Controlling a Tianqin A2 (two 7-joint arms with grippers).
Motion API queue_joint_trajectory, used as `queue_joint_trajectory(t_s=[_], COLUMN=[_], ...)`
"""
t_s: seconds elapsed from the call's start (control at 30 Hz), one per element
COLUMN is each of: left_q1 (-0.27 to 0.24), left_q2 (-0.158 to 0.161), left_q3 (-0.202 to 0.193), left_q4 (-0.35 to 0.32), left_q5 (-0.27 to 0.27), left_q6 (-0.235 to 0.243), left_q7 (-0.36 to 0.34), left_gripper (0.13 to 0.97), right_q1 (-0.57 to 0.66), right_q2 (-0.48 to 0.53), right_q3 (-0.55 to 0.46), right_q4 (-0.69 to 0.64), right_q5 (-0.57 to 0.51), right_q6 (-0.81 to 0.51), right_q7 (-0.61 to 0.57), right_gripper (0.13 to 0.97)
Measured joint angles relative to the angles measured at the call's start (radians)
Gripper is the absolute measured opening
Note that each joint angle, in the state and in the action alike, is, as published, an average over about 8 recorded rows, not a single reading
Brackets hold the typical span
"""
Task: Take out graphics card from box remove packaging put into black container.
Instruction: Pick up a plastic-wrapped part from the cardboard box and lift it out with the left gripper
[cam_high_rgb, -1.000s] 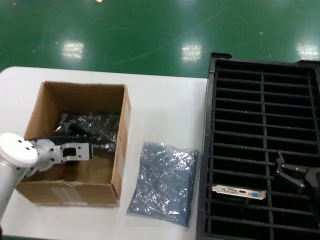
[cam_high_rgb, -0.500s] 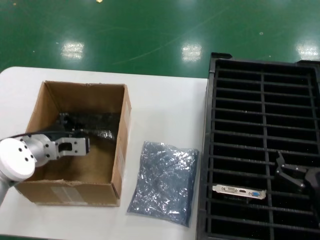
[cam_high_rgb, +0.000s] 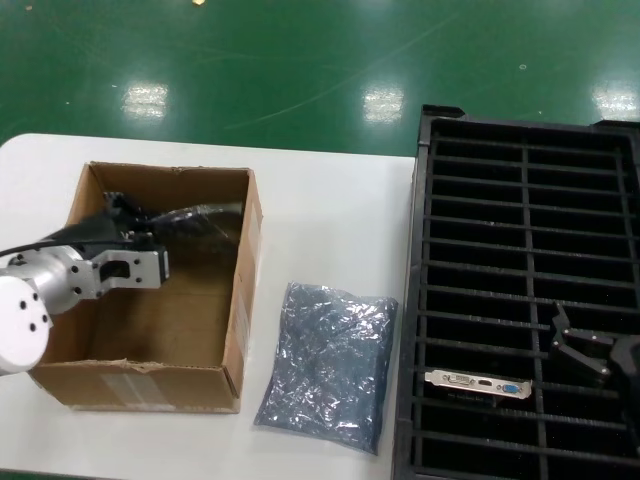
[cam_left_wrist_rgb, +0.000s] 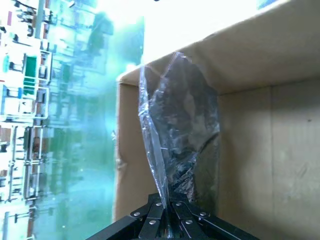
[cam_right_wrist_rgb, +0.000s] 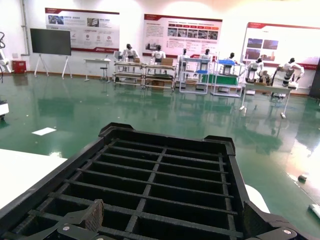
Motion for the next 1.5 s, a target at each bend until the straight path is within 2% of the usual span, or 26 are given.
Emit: queue_joint_trajectory(t_s=[0.2,0.33,0.6,0.77,0.9,1.03,1.2,1.37,1.5], left_q1=[0.046,0.095,0.241,0.34,0.415,0.491,0.577,0.644,0.676], left_q2=[-0.02,-0.032,-0.063,-0.083,-0.098,-0.109,-0.109,-0.108,-0.102], left_q3=[-0.049,-0.099,-0.232,-0.311,-0.356,-0.374,-0.372,-0.359,-0.354], left_q4=[-0.108,-0.215,-0.503,-0.671,-0.773,-0.851,-0.922,-0.967,-0.983], left_q5=[0.045,0.072,0.115,0.113,0.098,0.072,0.033,-0.01,-0.029], left_q6=[0.016,0.029,0.081,0.11,0.128,0.14,0.145,0.137,0.128], left_q7=[-0.038,-0.067,-0.134,-0.164,-0.176,-0.177,-0.173,-0.161,-0.154], left_gripper=[0.14,0.14,0.14,0.14,0.14,0.14,0.14,0.14,0.14], right_q1=[0.0,0.0,0.0,0.0,0.0,0.0,0.0,0.0,0.0], right_q2=[0.0,0.0,0.0,0.0,0.0,0.0,0.0,0.0,0.0], right_q3=[0.0,0.0,0.0,0.0,0.0,0.0,0.0,0.0,0.0], right_q4=[0.0,0.0,0.0,0.0,0.0,0.0,0.0,0.0,0.0], right_q5=[0.0,0.0,0.0,0.0,0.0,0.0,0.0,0.0,0.0], right_q6=[0.0,0.0,0.0,0.0,0.0,0.0,0.0,0.0,0.0], right_q7=[0.0,0.0,0.0,0.0,0.0,0.0,0.0,0.0,0.0], right_gripper=[0.966,0.966,0.966,0.966,0.966,0.966,0.966,0.966,0.966])
